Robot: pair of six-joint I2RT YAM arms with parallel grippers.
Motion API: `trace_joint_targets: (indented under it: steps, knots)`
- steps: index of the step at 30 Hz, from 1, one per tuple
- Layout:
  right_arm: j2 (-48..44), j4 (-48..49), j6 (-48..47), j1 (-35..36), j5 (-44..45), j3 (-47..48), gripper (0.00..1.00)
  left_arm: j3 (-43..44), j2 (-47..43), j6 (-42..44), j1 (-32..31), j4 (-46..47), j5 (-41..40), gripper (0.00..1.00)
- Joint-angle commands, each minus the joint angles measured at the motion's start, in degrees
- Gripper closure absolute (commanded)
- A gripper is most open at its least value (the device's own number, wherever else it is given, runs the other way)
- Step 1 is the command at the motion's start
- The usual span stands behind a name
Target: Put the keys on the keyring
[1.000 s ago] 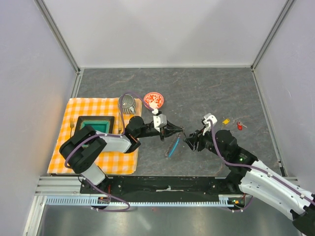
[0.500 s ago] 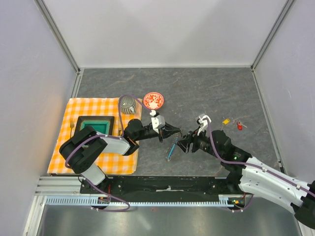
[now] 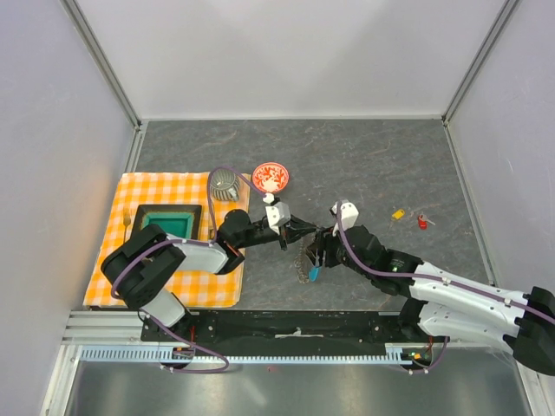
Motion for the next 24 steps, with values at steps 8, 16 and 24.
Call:
trace_joint_targets:
  steps: [8,16,24]
  knots:
    - [-0.1,-4.2,-11.2,1.7,7.3,4.7,1.0,0.0,-3.7,-1.2,-0.3,6.9,-2.4,0.98]
    - [0.6,-10.7,-21.2,3.2,13.2,8.8,1.0,-5.2,2.1,-7.5,-0.2,22.3,-3.5,0.98]
    - [2.5,-12.9,-27.1,12.1,30.5,11.0,1.0,-7.6,3.7,-8.6,-0.2,26.2,-2.9,0.98]
